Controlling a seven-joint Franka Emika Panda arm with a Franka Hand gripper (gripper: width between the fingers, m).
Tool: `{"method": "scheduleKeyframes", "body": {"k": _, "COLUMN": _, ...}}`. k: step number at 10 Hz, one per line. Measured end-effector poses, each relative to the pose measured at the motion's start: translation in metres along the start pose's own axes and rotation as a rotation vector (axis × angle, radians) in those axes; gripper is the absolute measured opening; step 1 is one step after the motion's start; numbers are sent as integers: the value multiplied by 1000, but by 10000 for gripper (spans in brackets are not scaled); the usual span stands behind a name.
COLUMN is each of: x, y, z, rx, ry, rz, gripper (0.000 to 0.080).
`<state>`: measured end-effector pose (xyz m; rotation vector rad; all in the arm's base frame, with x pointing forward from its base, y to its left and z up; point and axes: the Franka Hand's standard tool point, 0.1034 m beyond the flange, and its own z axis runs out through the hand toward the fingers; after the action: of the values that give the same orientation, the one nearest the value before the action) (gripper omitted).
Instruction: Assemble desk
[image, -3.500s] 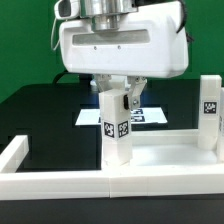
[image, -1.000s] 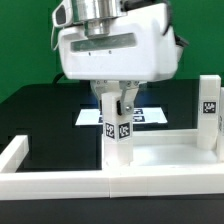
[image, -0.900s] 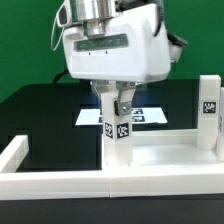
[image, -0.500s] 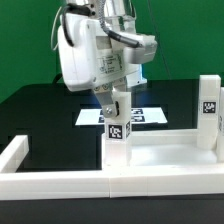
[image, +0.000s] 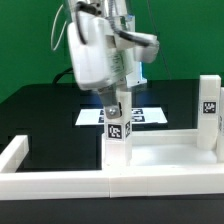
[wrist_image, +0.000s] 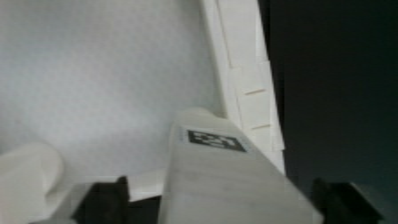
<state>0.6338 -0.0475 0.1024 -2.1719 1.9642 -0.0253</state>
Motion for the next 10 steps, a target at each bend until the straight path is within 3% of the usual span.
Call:
{"method": "scheduleKeyframes", "body": {"k": 1, "x": -2, "y": 0, "z": 2, "rx": 10, "ry": 4, "rz": -155, "gripper": 621}}
{"method": "scheduleKeyframes", "body": {"k": 3, "x": -4, "y": 3, "z": 2, "rx": 20, "ry": 20, "rz": -275, "gripper": 647}}
{"method": "scheduleKeyframes", "body": {"k": 5, "x": -3, "y": 3, "z": 2, "rx": 17, "ry": 22, "rz": -391, "gripper": 647}}
{"method": "scheduleKeyframes", "body": {"k": 6, "x": -1, "y": 3, "z": 1, "rx": 4, "ry": 26, "rz": -559, "gripper": 649}}
{"method": "scheduleKeyframes", "body": {"k": 7, "x": 4, "y": 0, "z": -3, "rx": -30, "ry": 32, "rz": -803, "gripper": 649}}
{"method": "scheduleKeyframes", "body": {"k": 9, "x": 6, "y": -3, "z": -3, "rx": -40, "ry": 38, "rz": -857, "gripper": 649}}
{"method": "scheduleKeyframes", "body": {"k": 10, "x": 6, "y": -2, "z": -3, "rx": -40, "ry": 39, "rz": -842, "gripper": 553}}
